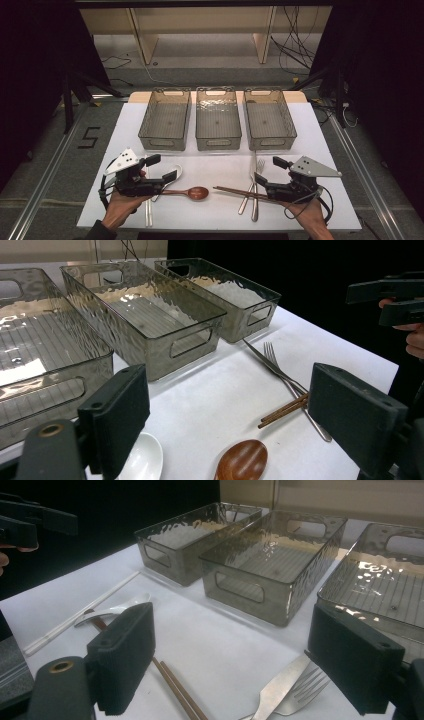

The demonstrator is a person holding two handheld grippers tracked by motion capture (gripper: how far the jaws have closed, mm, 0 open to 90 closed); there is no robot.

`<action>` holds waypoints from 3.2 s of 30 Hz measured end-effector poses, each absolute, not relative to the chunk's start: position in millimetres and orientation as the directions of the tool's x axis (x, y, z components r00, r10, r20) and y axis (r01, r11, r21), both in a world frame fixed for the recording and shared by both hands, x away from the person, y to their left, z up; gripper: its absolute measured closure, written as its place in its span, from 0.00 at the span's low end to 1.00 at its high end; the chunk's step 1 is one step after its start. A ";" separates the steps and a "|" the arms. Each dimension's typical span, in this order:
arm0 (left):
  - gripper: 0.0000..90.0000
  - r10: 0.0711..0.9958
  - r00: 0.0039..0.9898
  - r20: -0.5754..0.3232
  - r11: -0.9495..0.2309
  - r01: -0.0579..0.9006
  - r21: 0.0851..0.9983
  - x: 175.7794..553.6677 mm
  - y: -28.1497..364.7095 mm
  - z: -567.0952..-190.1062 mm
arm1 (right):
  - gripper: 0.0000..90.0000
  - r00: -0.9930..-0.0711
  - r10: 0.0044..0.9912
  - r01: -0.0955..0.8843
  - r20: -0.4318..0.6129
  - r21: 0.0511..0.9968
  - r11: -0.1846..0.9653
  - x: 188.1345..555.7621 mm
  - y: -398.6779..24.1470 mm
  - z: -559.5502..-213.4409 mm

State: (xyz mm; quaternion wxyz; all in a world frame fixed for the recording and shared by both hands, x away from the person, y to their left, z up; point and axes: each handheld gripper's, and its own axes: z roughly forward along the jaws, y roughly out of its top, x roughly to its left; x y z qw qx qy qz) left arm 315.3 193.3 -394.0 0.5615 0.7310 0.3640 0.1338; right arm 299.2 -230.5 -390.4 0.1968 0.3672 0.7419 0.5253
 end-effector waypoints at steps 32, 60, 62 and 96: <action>0.20 0.769 0.620 -0.156 -0.187 0.452 0.872 324.7 202.9 -394.6 | 0.22 -0.653 0.753 0.339 0.086 0.922 0.189 299.0 -229.4 -388.5; 0.30 0.919 0.382 -0.092 -0.311 0.851 0.423 354.7 233.1 -441.7 | 0.23 -0.660 0.747 0.347 0.085 0.916 0.203 300.1 -227.8 -388.6; 0.31 0.920 0.383 -0.082 -0.322 0.857 0.402 355.5 233.2 -444.1 | 0.23 -0.661 0.746 0.346 0.083 0.916 0.205 300.3 -227.6 -388.8; 0.40 0.907 0.419 -0.034 -0.397 0.881 0.258 360.3 227.7 -463.9 | 0.24 -0.663 0.744 0.355 0.083 0.910 0.215 300.8 -226.7 -389.4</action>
